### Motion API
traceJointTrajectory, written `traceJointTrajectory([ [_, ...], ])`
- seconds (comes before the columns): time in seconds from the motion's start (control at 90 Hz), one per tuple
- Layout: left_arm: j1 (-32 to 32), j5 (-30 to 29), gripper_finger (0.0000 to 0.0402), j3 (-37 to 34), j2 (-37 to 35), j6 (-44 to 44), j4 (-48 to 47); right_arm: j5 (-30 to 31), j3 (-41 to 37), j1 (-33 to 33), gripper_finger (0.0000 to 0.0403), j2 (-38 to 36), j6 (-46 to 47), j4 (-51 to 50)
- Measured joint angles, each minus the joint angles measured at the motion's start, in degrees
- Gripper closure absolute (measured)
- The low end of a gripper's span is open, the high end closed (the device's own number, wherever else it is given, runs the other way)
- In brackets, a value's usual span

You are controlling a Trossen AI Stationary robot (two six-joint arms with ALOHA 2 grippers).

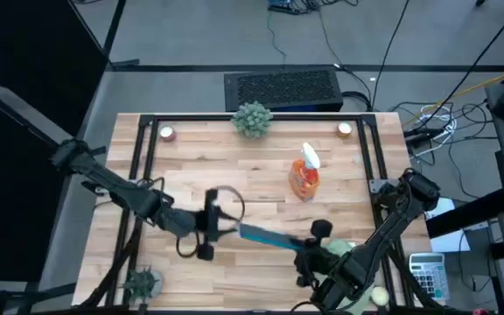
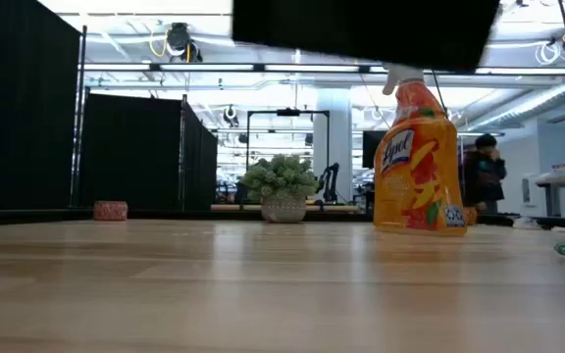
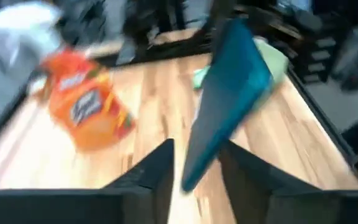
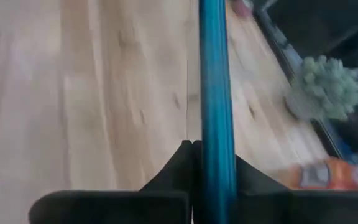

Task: Apply microfiber cloth
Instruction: Spray the cellphone using the spray bottle

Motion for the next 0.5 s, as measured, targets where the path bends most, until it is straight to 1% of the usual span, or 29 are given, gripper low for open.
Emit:
traceJointTrajectory([
  [0.056,0.3,1.2,0.0236,-0.4,-1.1,-6.8,-0.8,0.3,0.0,0.1,0.0395,0.3,-1.3,-1.7],
  [0.122,0.3,1.6,0.0221,-1.5,-2.3,-13.8,-1.8,2.1,0.0,-0.2,0.0395,0.8,-4.8,-2.9],
  [0.289,0.4,1.8,0.0213,-5.8,-3.3,-27.4,-0.3,8.6,0.0,-1.9,0.0396,3.1,-10.3,-4.9],
  [0.4,0.4,1.9,0.0212,-10.8,-3.8,-35.4,7.0,11.9,0.0,-3.1,0.0396,4.7,-14.1,-5.2],
  [0.5,0.4,1.9,0.0212,-15.5,-3.9,-41.6,18.0,14.9,0.0,-4.0,0.0396,5.8,-17.6,-5.3],
])
